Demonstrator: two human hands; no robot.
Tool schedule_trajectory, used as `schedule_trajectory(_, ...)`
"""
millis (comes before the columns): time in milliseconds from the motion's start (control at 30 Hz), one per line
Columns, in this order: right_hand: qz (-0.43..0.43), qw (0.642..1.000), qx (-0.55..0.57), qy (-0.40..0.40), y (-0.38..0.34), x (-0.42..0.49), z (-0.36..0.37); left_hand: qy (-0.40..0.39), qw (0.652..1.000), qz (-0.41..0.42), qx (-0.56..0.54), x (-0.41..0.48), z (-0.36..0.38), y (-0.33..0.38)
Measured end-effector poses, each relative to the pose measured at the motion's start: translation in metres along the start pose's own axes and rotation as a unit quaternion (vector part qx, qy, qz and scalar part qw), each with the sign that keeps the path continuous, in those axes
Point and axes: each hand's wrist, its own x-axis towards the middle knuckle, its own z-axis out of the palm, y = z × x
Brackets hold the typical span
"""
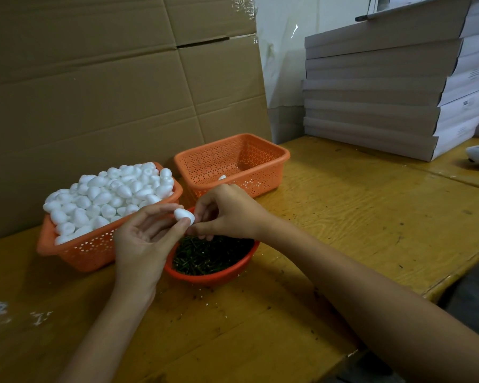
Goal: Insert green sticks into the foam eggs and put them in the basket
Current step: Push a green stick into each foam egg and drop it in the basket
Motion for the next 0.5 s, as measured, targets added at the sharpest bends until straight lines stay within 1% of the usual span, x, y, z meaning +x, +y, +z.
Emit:
schedule_trajectory(233,-0.002,1.0,-0.007,0.005,0.0003,0.0001,0.0002,-0.012,1.0,0.001,-0.001,0.0011,-0.0022,0.0018)
schedule_trajectory(500,-0.012,1.0,-0.025,0.015,-0.0032,-0.0003,-0.0016,-0.004,1.0,0.004,0.012,0.0019,-0.0013,-0.0016)
